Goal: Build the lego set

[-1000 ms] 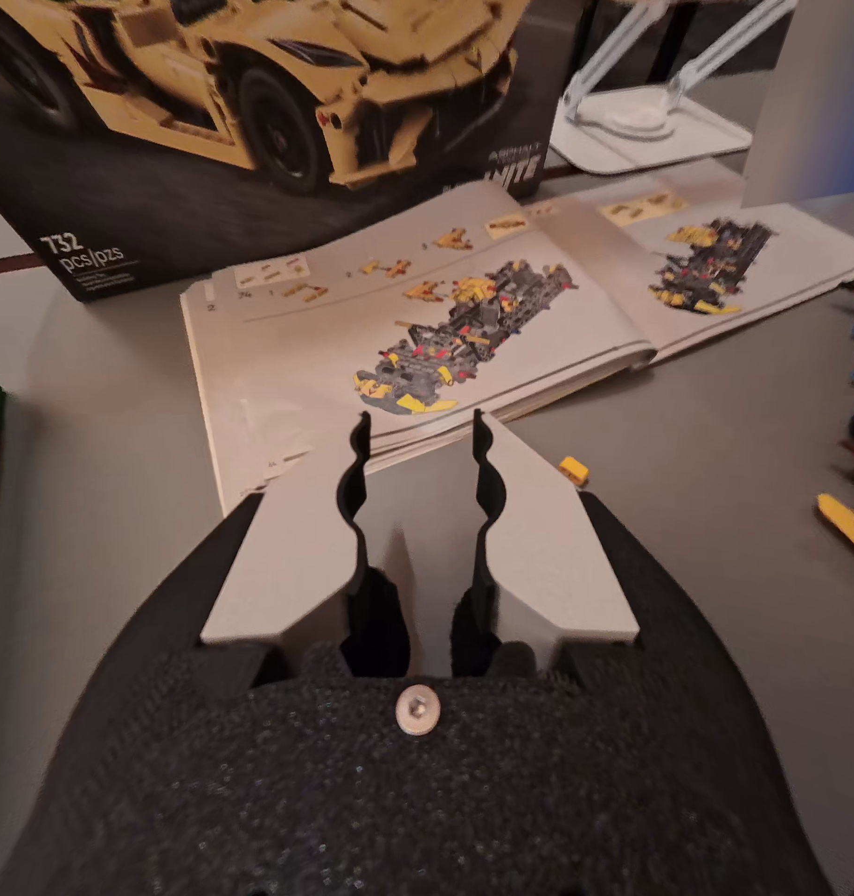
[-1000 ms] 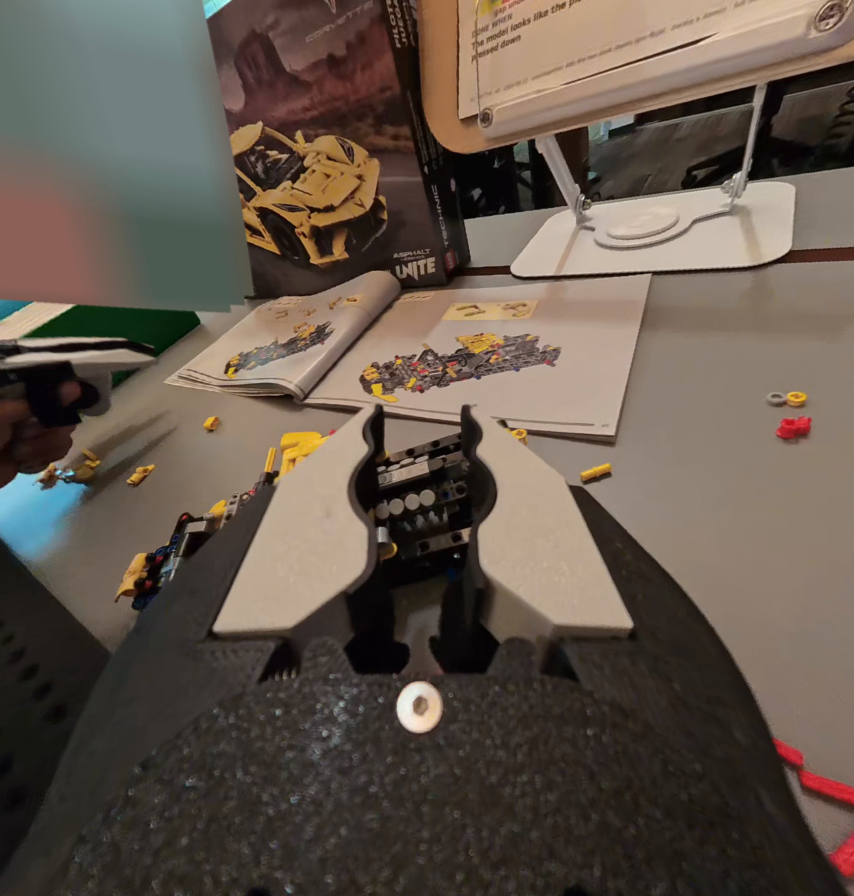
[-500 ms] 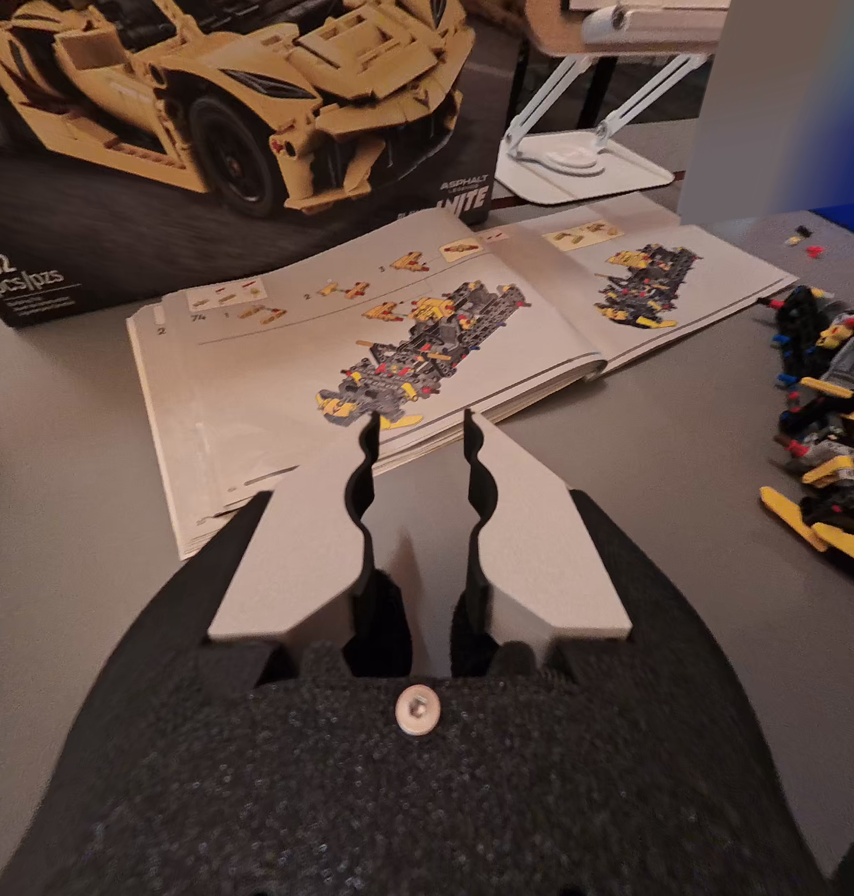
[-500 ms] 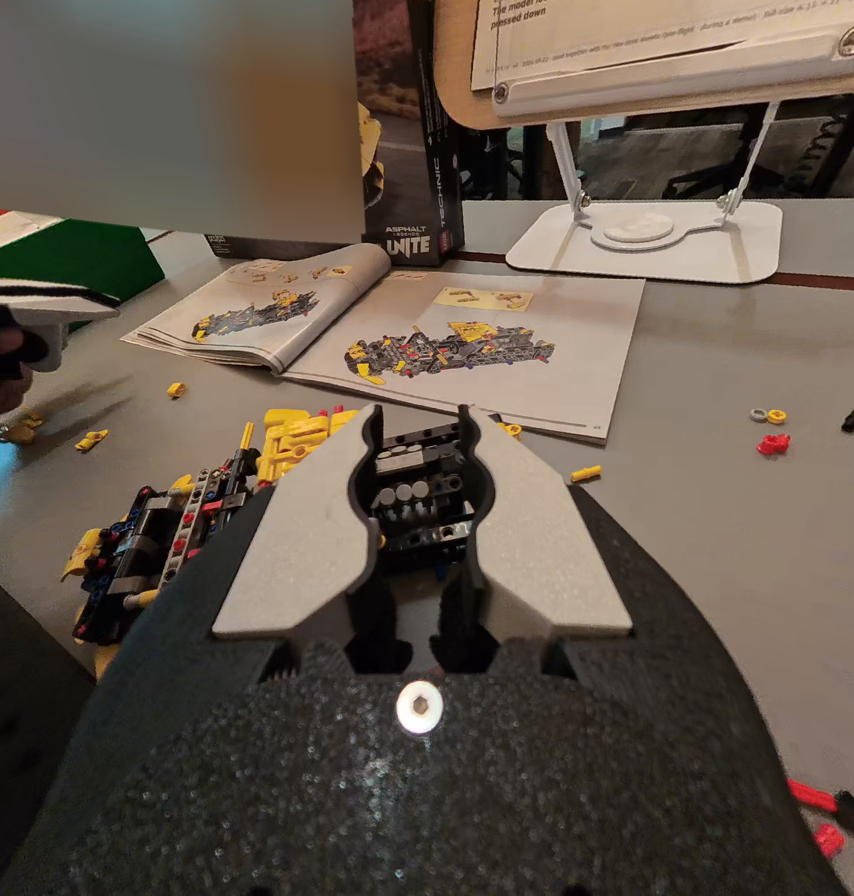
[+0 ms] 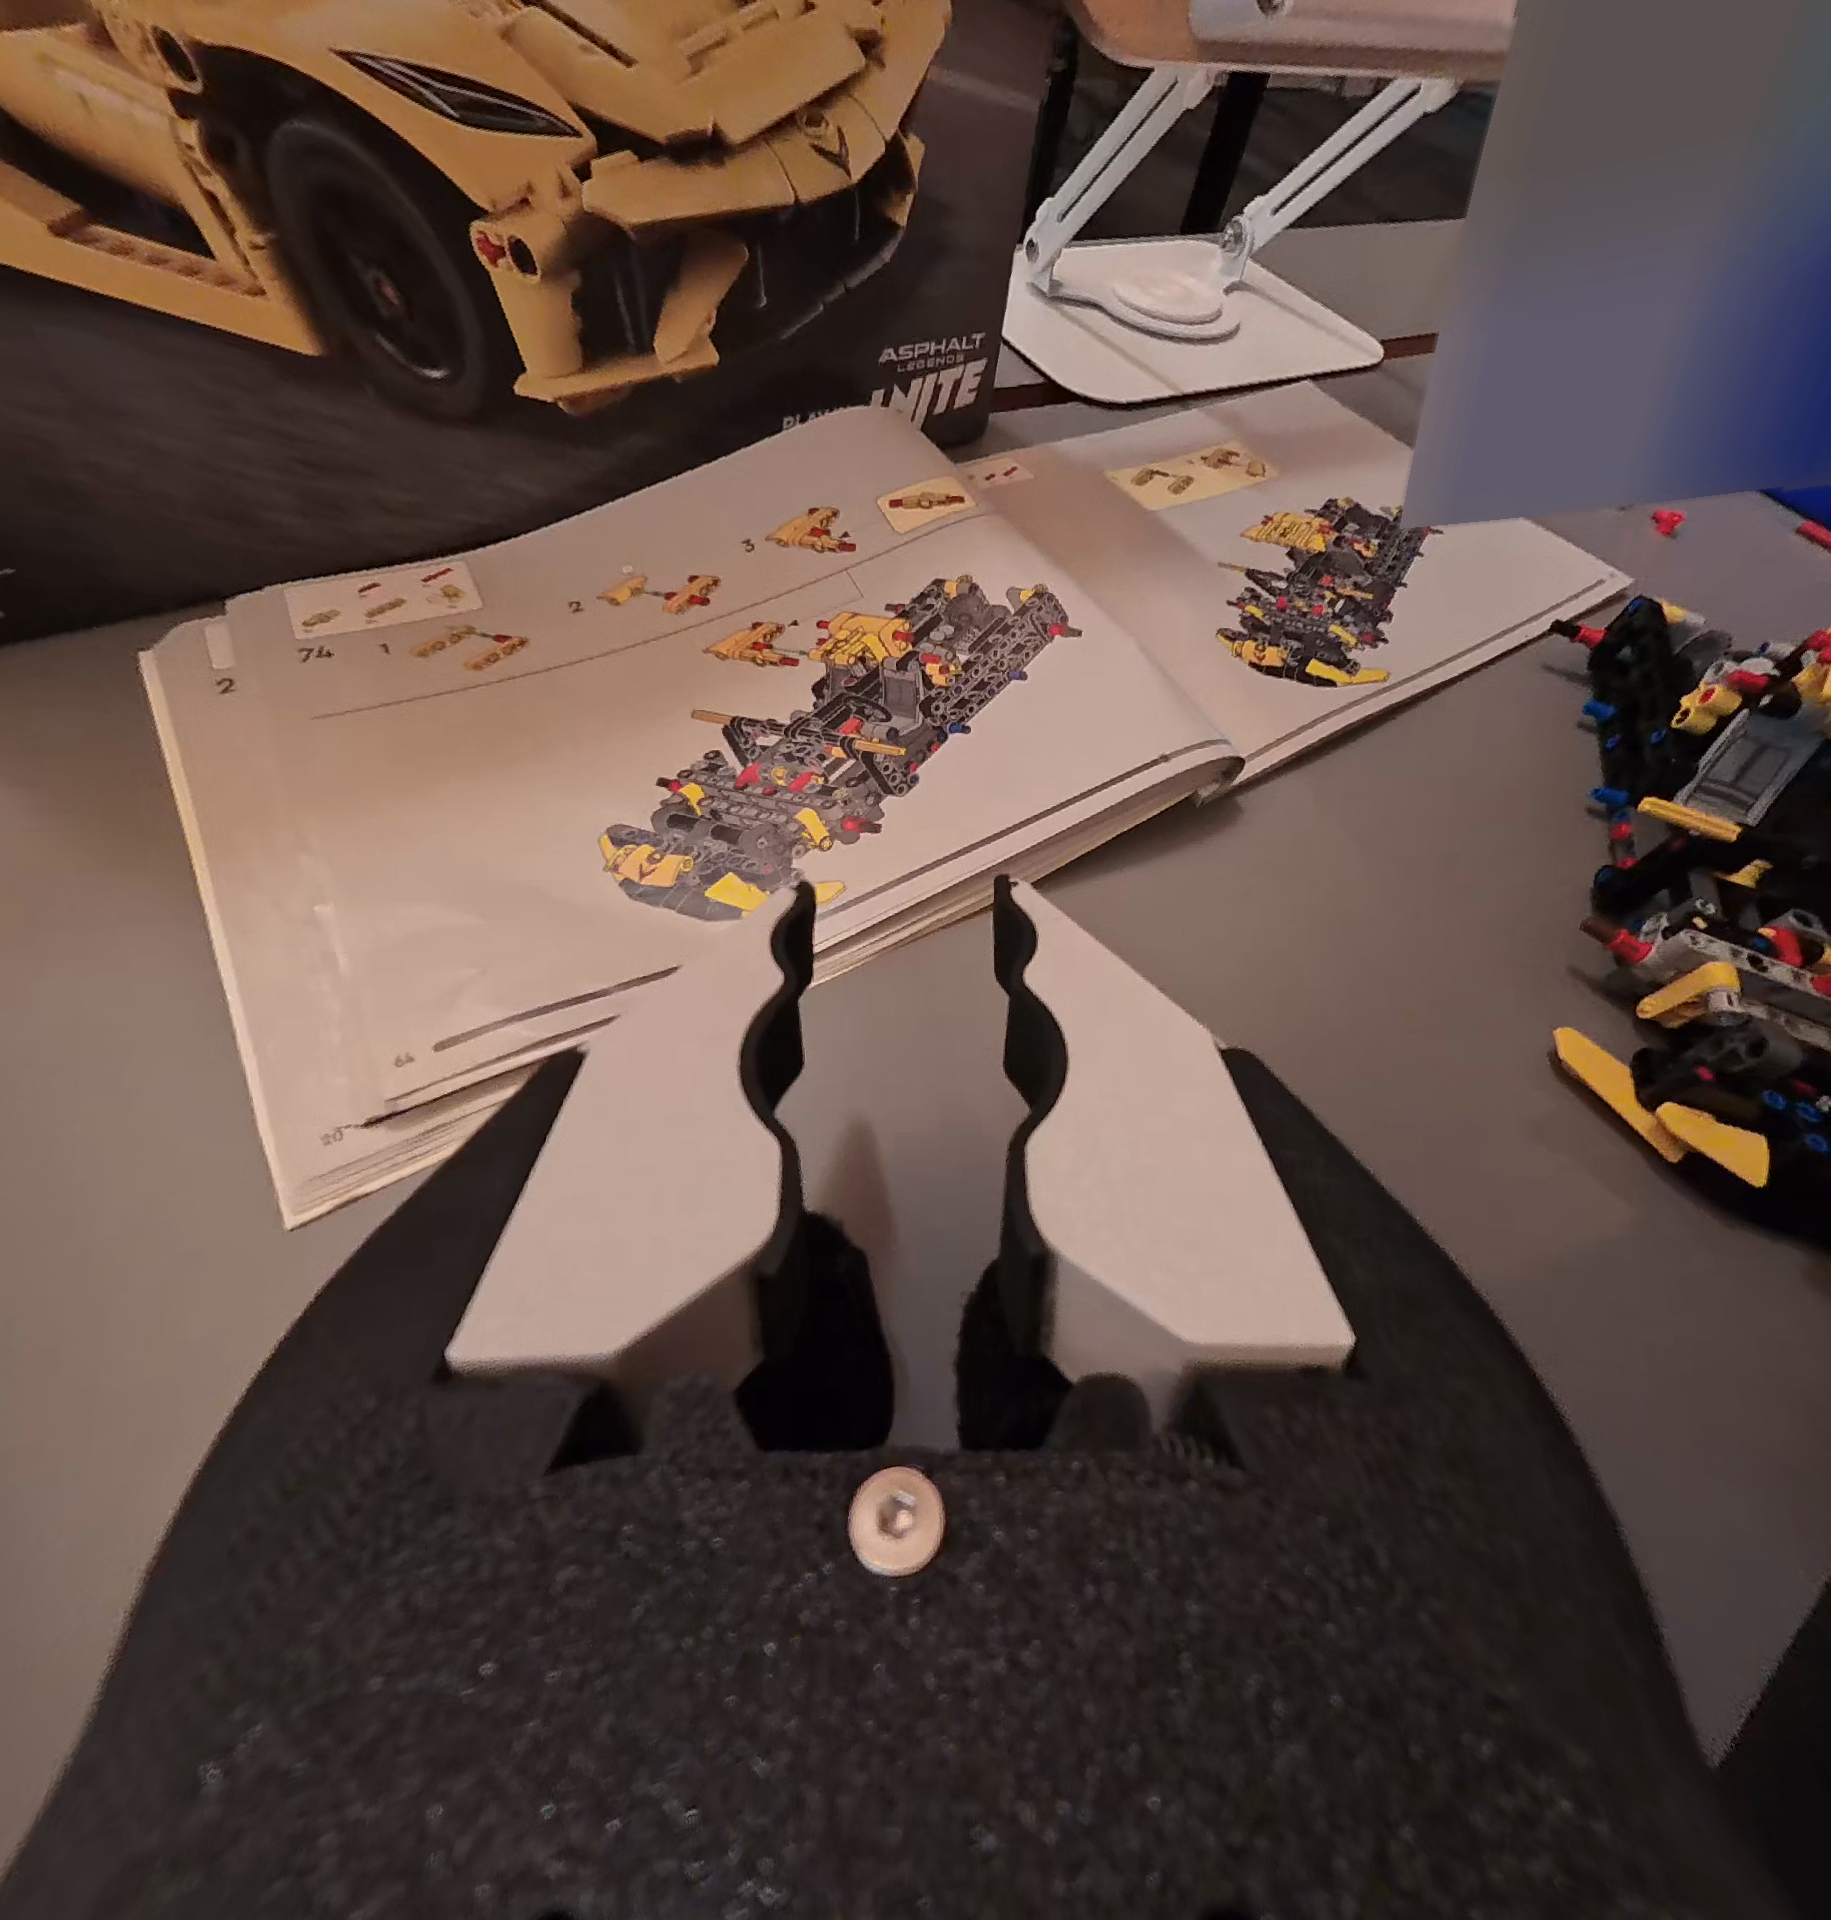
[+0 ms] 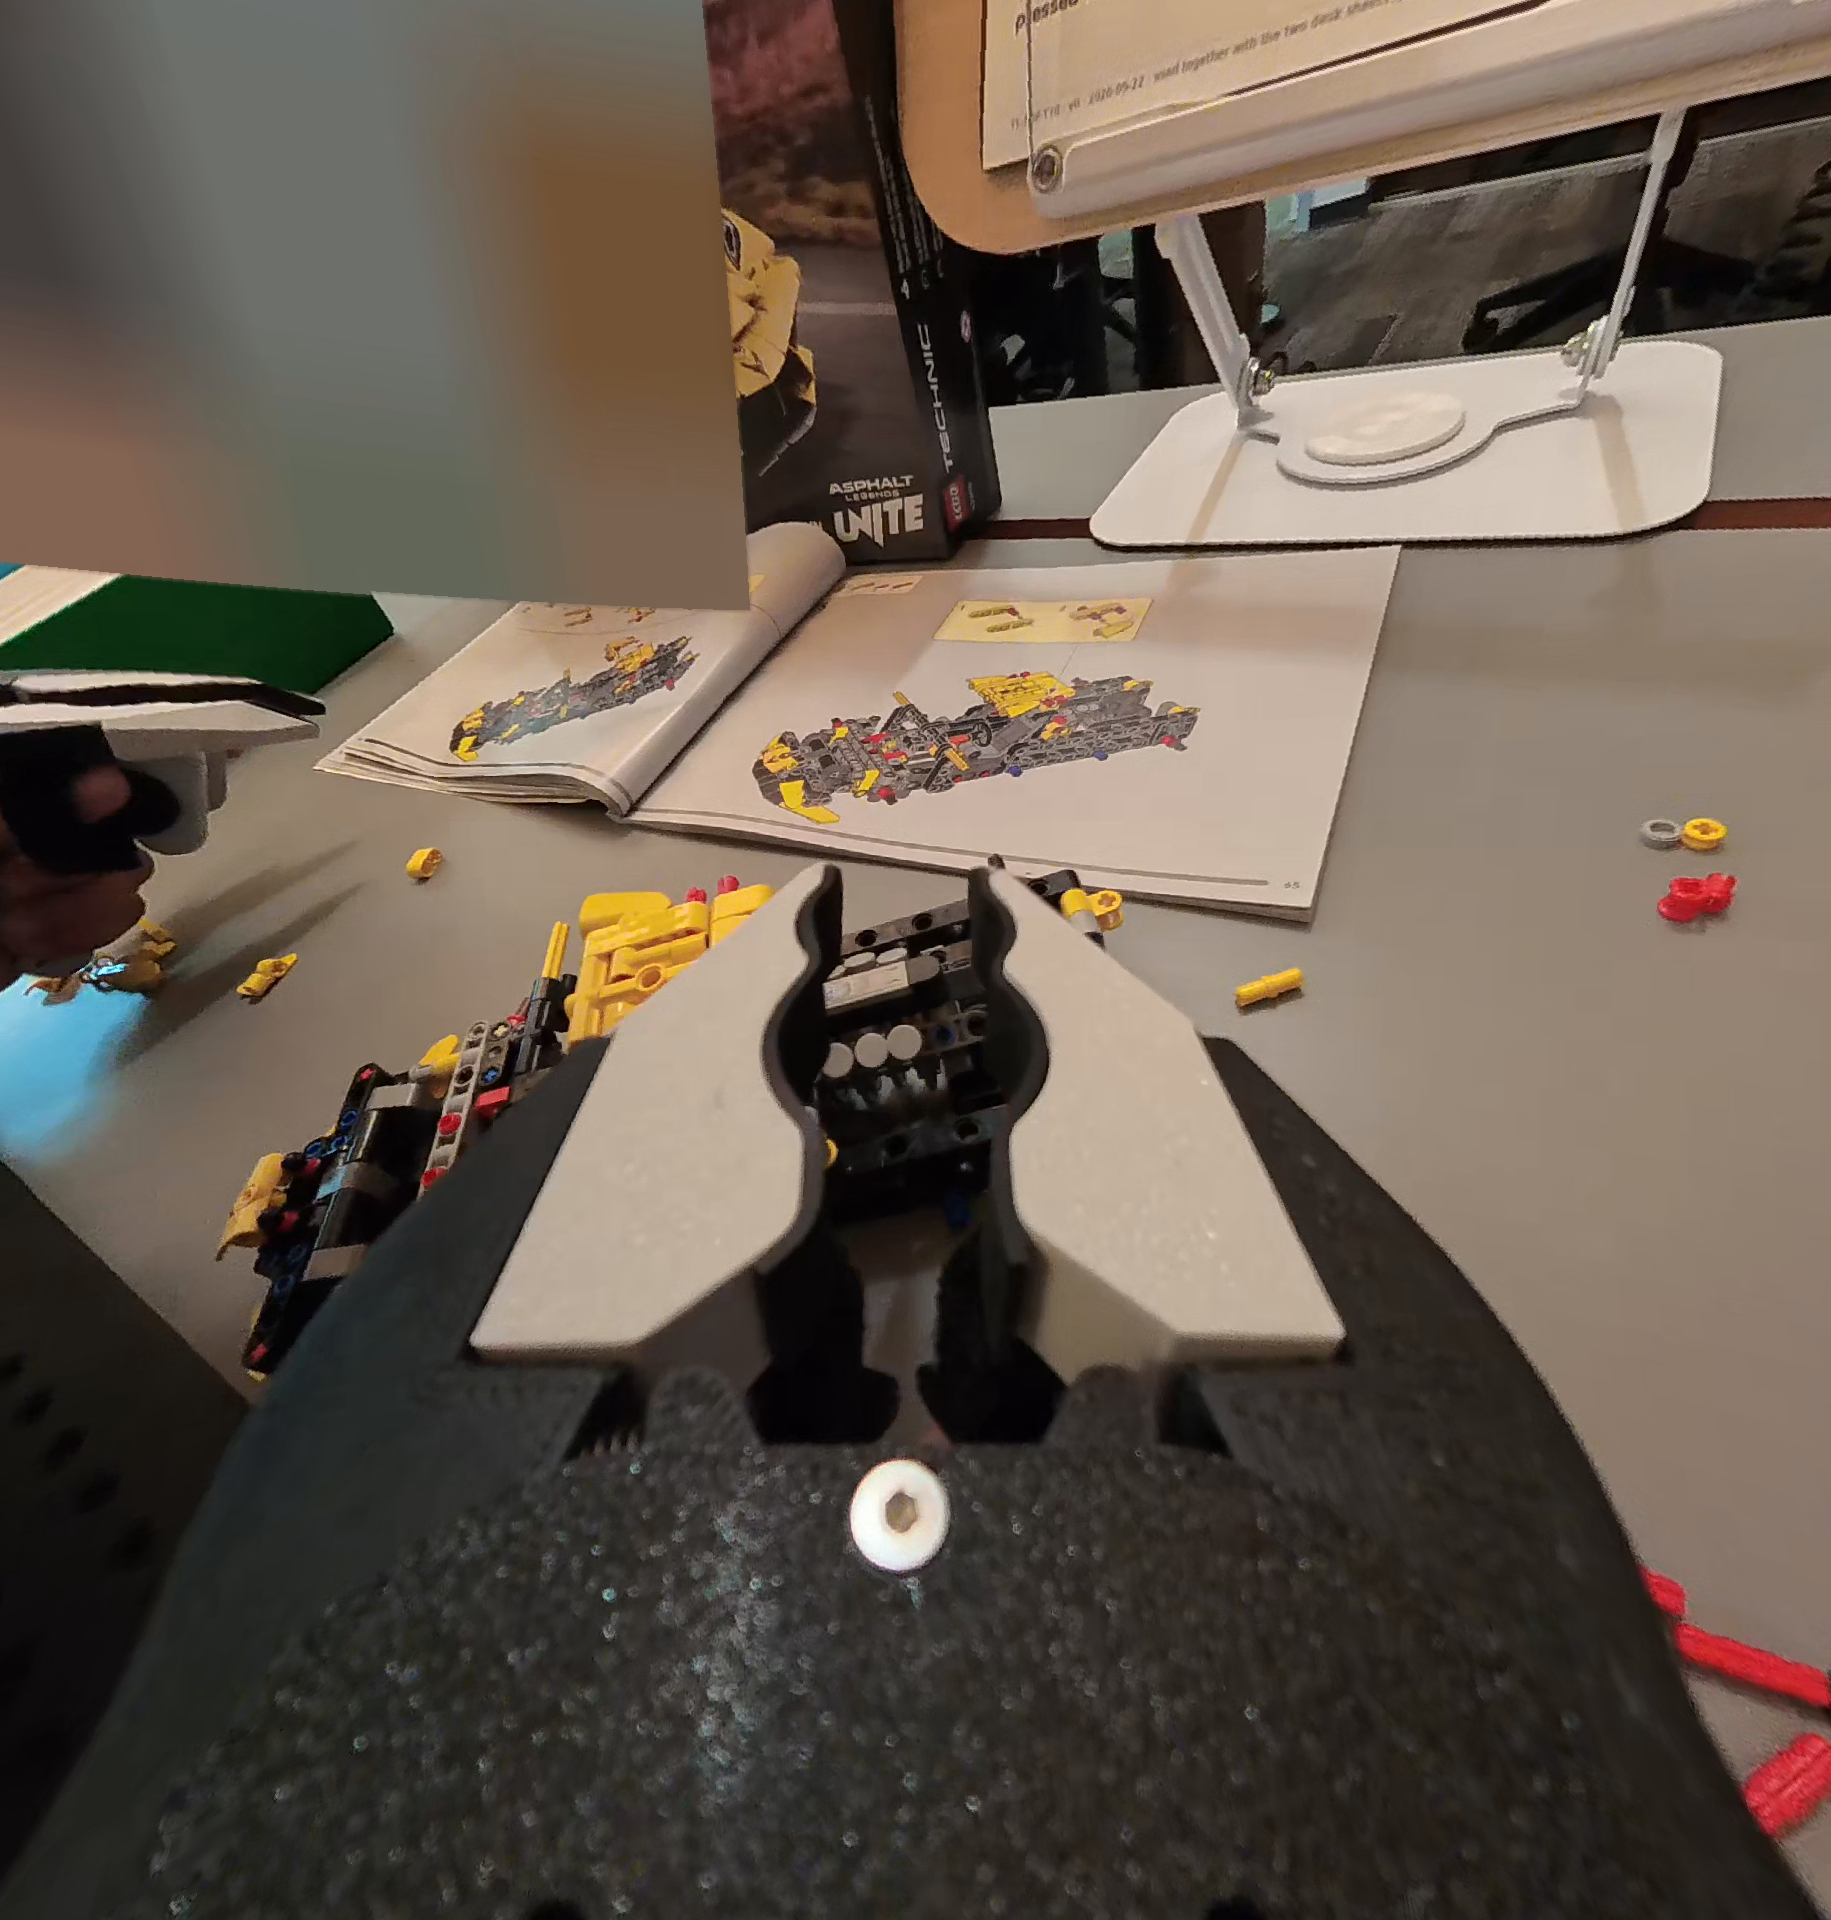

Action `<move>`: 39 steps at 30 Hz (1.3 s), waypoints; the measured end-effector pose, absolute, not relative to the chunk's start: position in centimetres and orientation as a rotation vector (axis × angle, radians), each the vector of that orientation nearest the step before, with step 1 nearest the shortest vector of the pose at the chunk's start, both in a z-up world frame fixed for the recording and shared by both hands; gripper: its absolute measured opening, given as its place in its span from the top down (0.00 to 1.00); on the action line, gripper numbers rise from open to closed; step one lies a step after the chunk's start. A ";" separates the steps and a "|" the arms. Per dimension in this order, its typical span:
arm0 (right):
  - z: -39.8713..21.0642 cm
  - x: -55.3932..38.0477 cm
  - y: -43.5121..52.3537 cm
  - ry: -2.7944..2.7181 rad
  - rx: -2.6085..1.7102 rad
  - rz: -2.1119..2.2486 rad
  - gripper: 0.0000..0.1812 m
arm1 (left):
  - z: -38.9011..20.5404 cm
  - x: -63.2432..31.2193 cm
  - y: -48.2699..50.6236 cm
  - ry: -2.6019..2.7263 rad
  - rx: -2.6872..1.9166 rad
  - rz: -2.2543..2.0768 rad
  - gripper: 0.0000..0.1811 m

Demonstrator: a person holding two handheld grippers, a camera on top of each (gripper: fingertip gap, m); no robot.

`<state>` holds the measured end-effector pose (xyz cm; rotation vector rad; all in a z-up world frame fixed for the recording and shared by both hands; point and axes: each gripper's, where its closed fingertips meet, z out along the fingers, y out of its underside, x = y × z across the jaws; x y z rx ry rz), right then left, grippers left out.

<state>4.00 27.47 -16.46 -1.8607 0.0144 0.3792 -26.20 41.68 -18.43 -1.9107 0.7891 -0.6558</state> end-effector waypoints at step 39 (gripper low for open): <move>-15.5 0.2 25.7 -0.220 -1.843 0.476 0.79 | -17.4 -15.3 24.8 1.398 -1.742 -1.000 0.76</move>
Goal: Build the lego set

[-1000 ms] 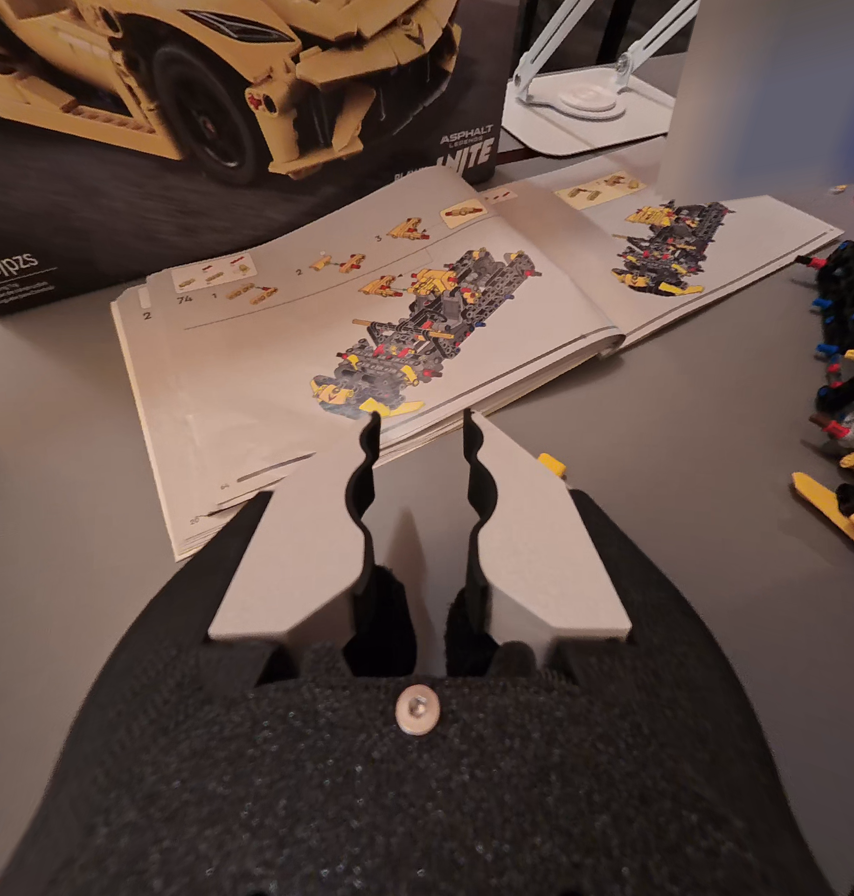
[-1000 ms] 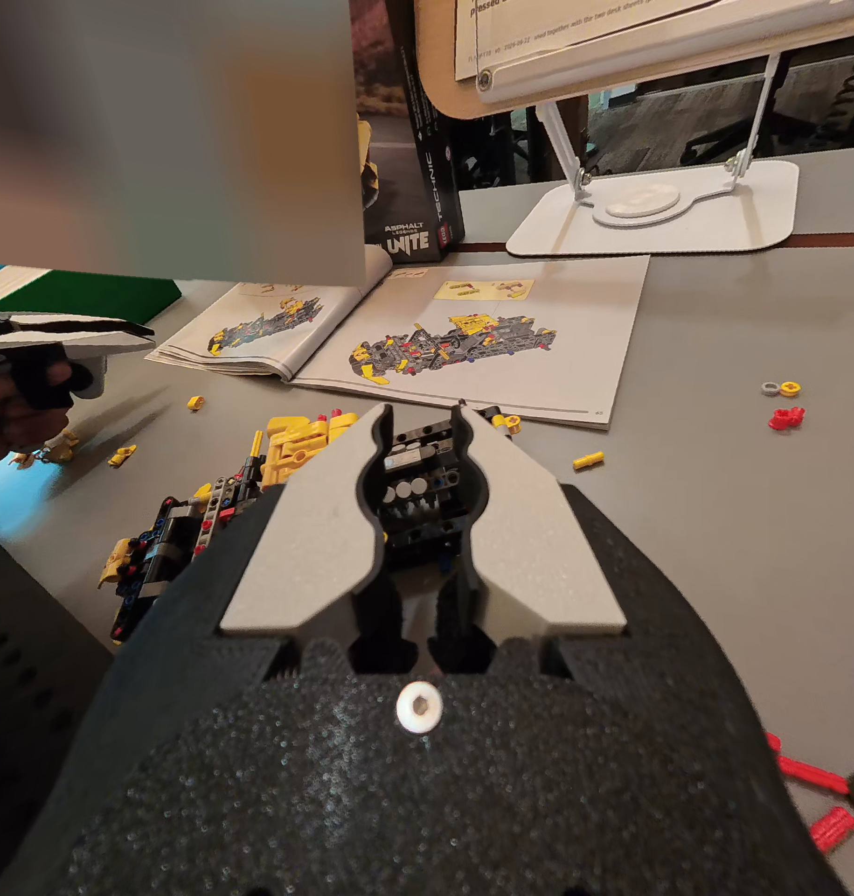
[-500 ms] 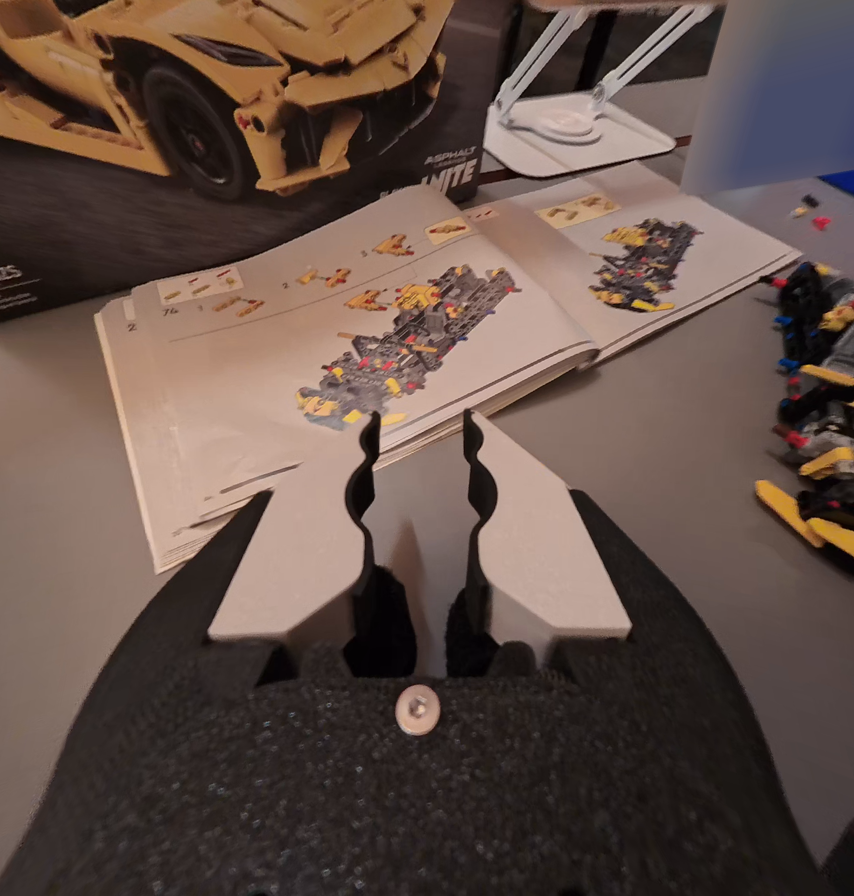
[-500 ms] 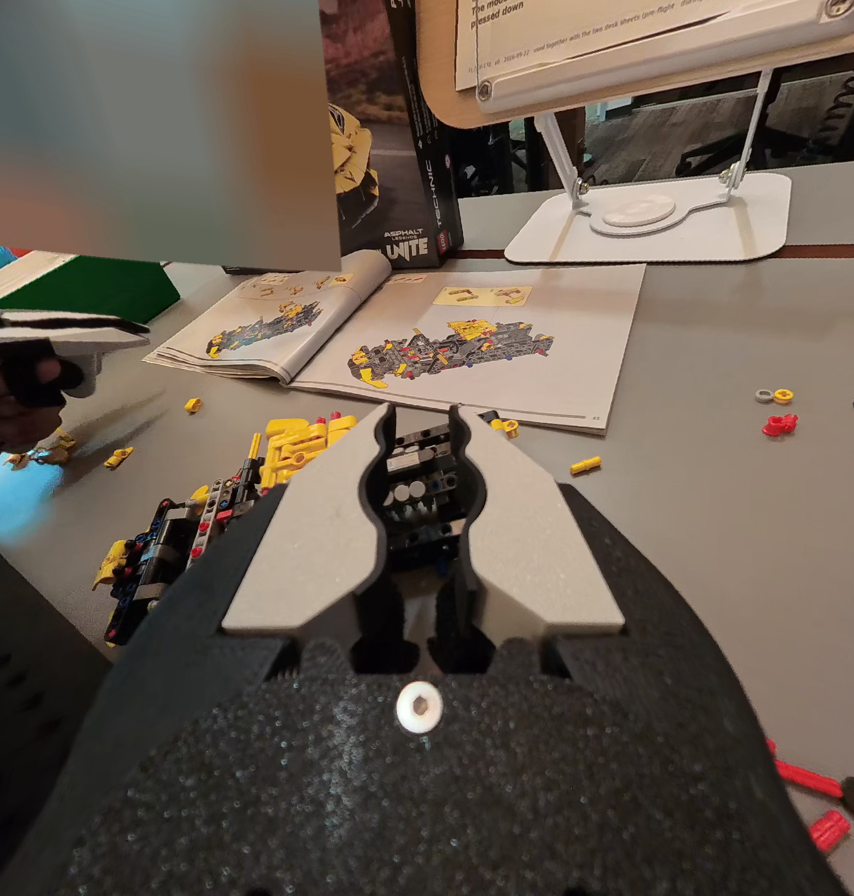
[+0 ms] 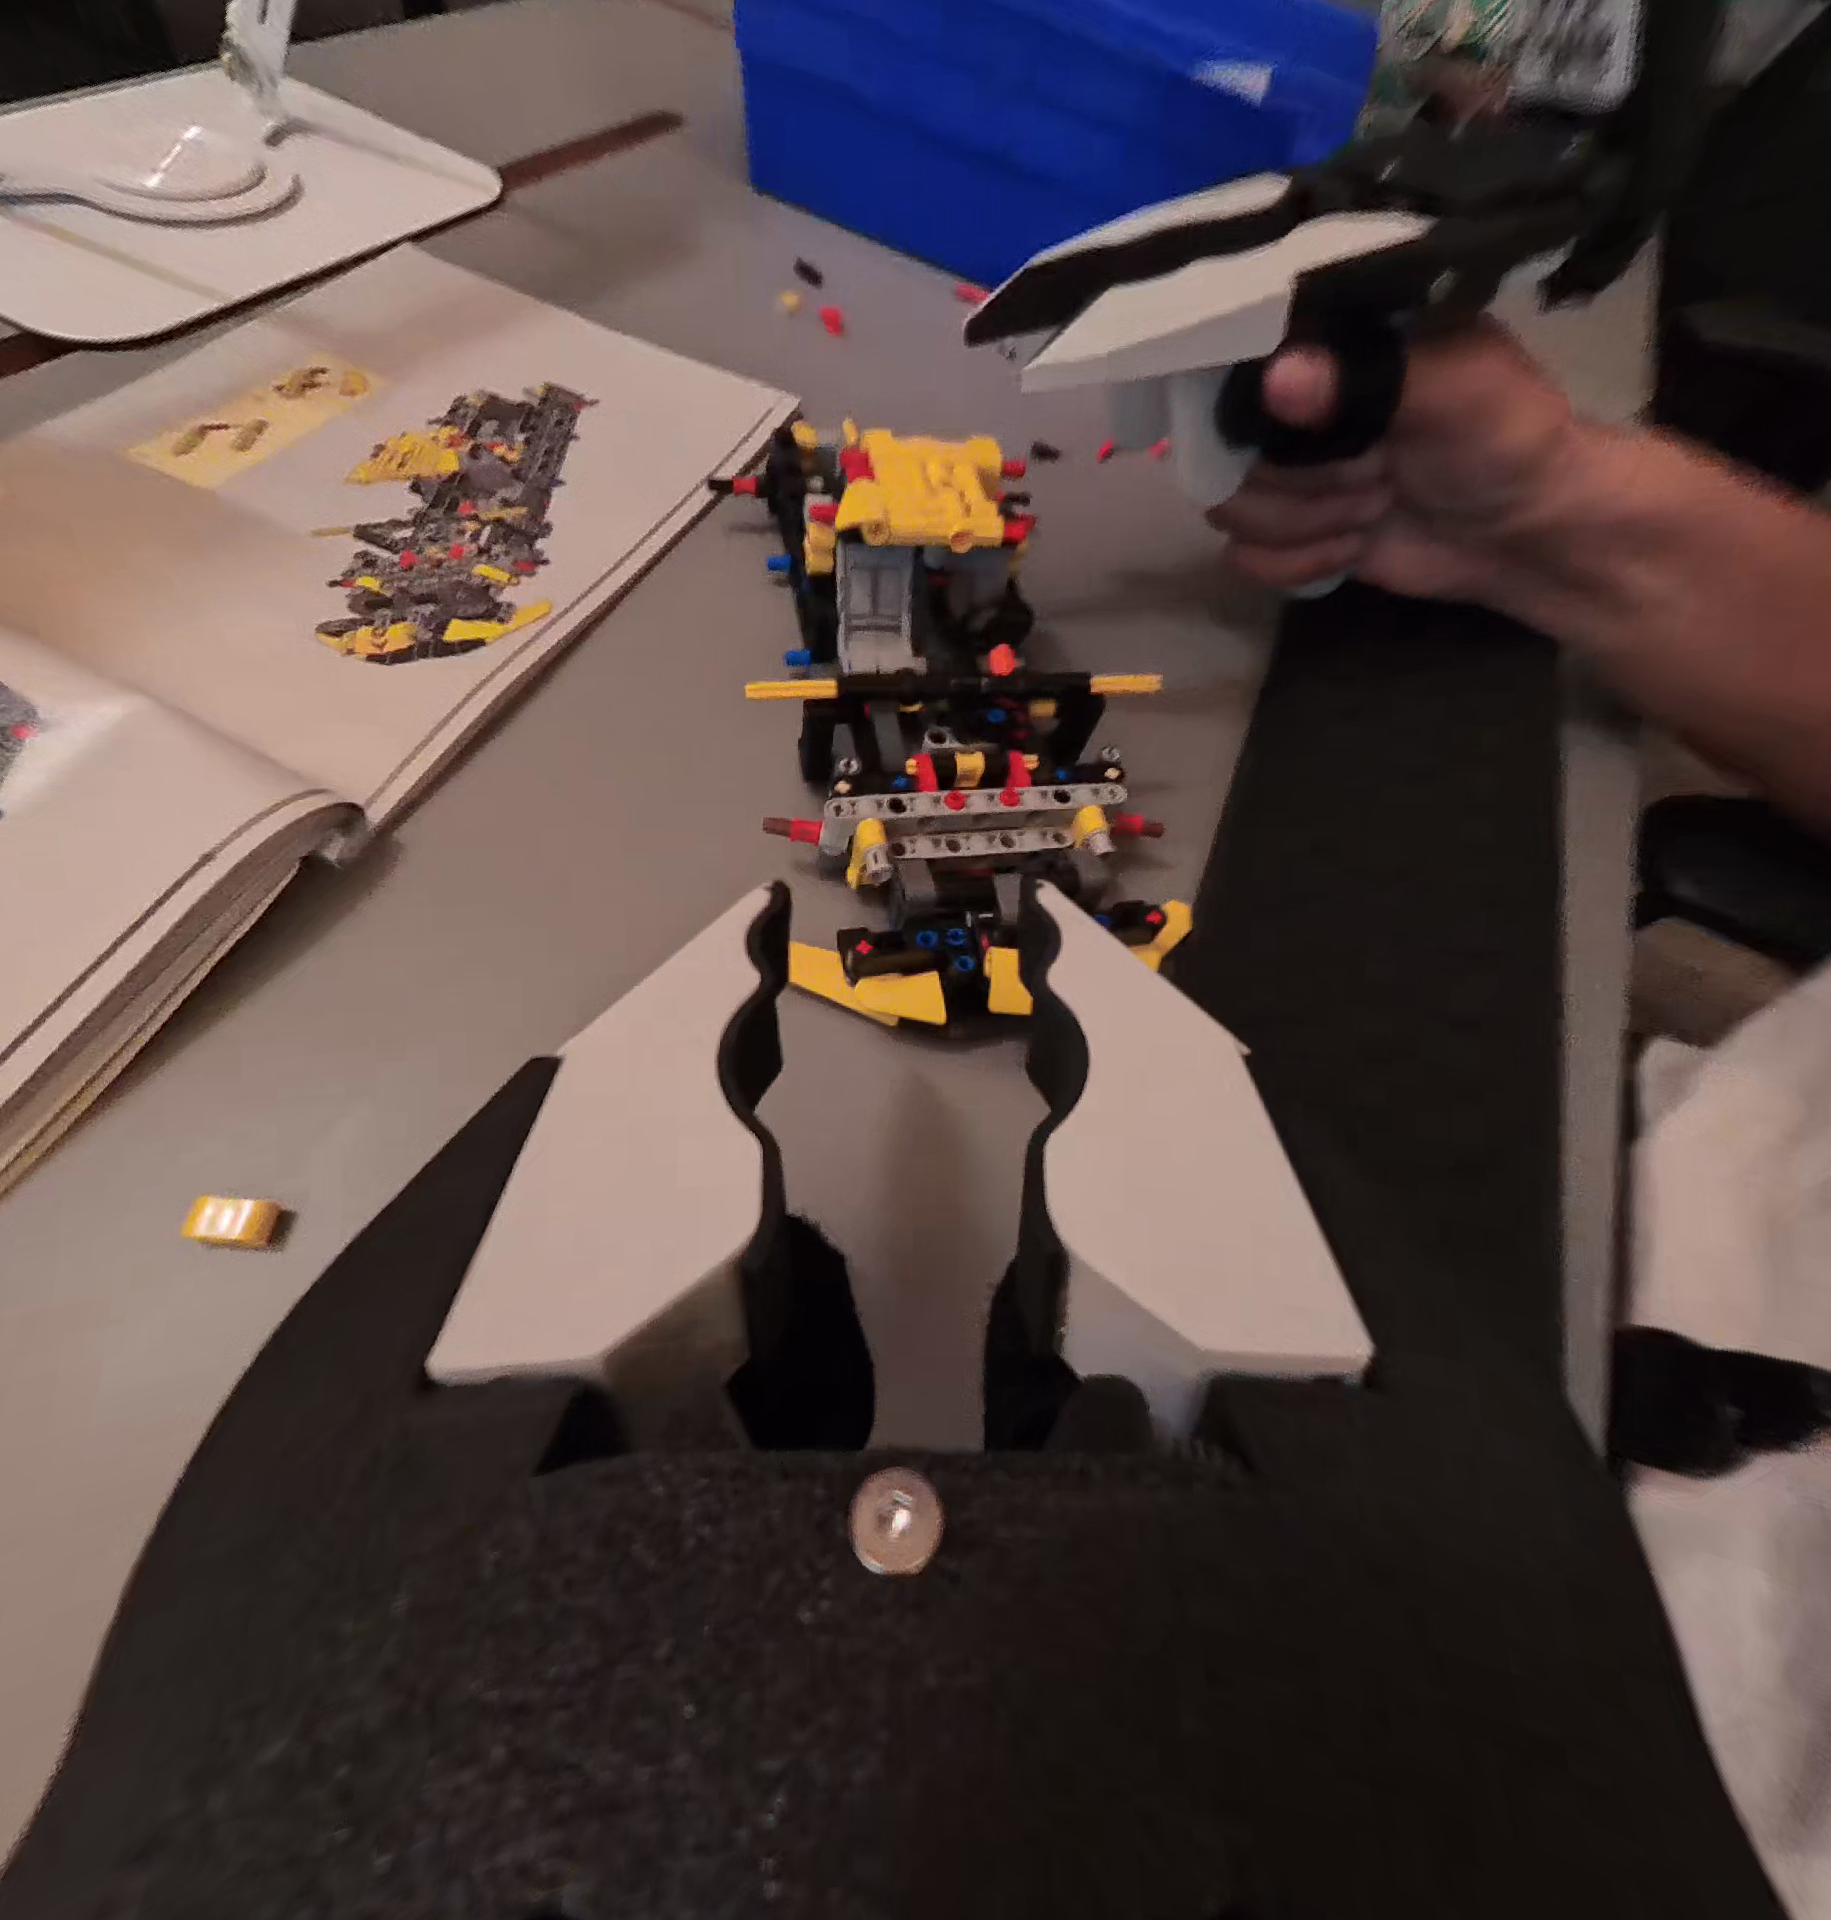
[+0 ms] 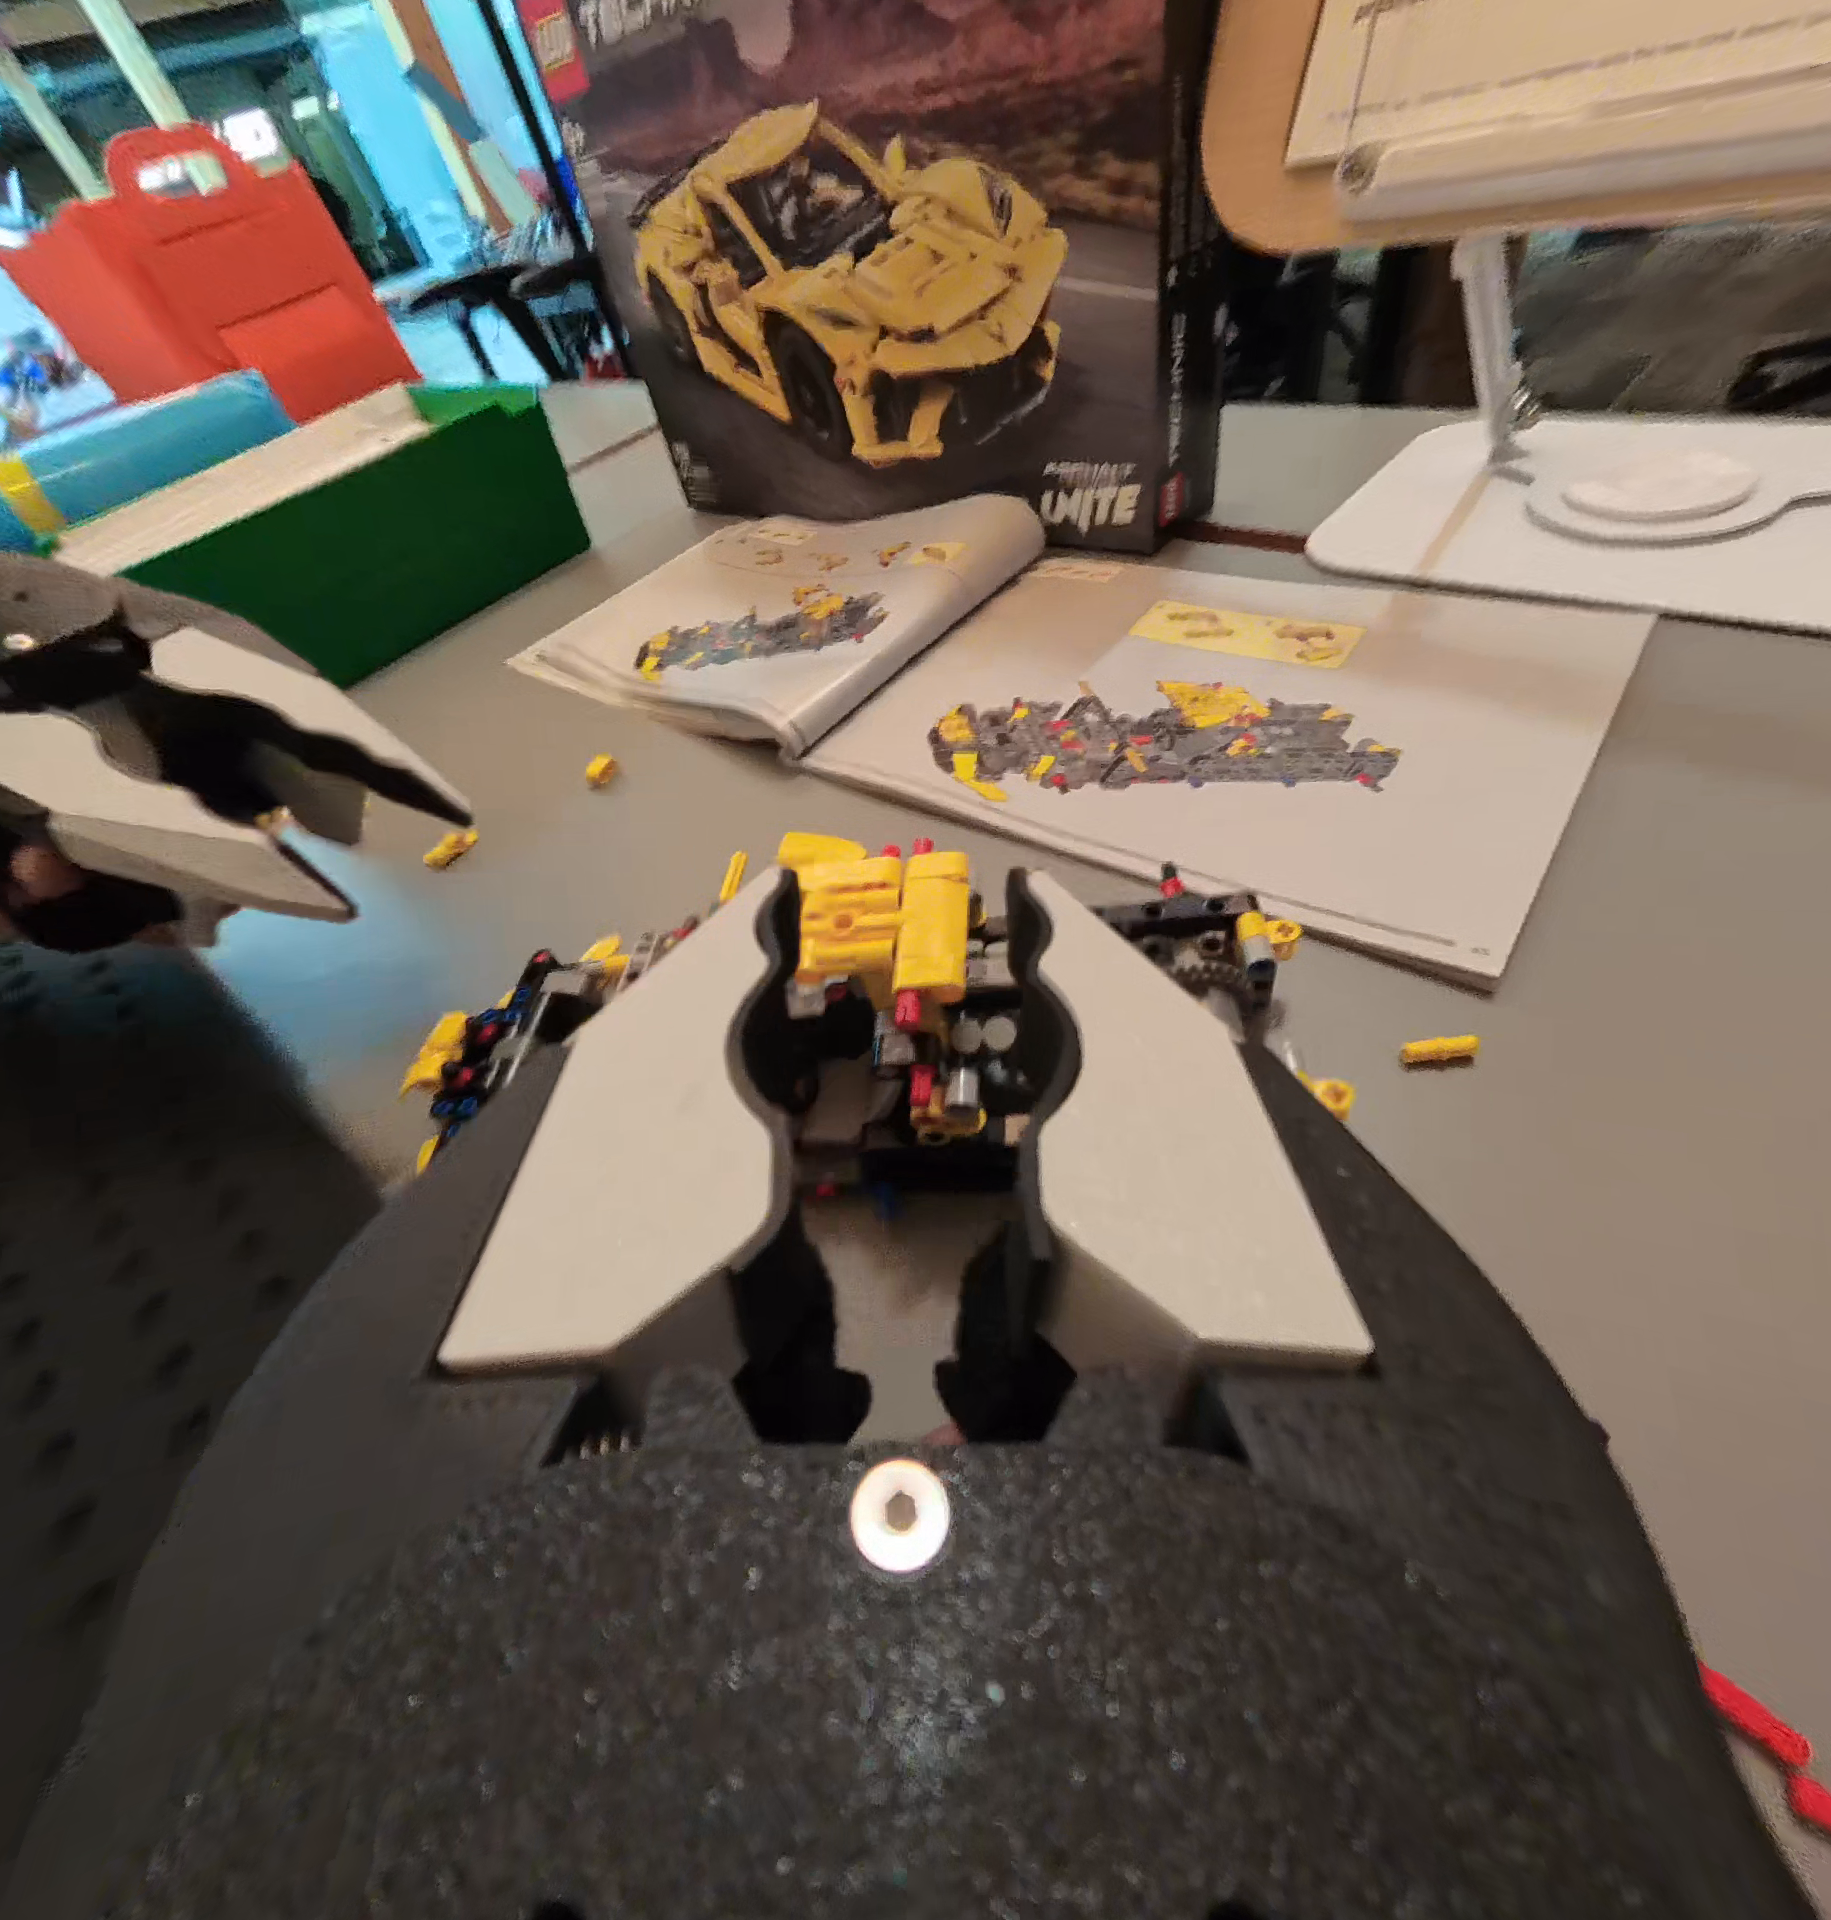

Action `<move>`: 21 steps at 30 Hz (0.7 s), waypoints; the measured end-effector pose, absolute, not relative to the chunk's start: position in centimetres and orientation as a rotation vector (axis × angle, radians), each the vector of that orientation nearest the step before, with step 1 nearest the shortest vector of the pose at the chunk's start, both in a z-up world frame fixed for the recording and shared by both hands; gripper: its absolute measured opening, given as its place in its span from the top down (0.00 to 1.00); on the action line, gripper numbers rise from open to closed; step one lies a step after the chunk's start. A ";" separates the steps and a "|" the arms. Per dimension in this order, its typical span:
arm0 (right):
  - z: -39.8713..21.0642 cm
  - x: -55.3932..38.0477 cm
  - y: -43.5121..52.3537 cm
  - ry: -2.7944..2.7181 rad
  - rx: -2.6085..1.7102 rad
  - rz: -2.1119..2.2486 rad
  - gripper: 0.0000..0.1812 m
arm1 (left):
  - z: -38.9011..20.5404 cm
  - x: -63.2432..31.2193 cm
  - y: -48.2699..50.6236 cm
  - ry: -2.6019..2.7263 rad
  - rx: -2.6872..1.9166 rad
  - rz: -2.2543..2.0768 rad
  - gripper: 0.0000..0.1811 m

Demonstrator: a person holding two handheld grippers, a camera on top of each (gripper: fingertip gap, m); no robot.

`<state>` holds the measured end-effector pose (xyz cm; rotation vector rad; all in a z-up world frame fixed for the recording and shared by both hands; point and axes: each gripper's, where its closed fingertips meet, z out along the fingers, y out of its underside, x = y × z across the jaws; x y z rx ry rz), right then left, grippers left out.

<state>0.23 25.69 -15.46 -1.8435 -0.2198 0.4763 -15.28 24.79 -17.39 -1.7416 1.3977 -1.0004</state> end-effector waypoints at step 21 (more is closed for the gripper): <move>-18.9 -3.8 27.7 -0.145 -2.104 0.099 0.73 | -22.2 -17.4 27.1 1.625 -1.896 -0.421 0.65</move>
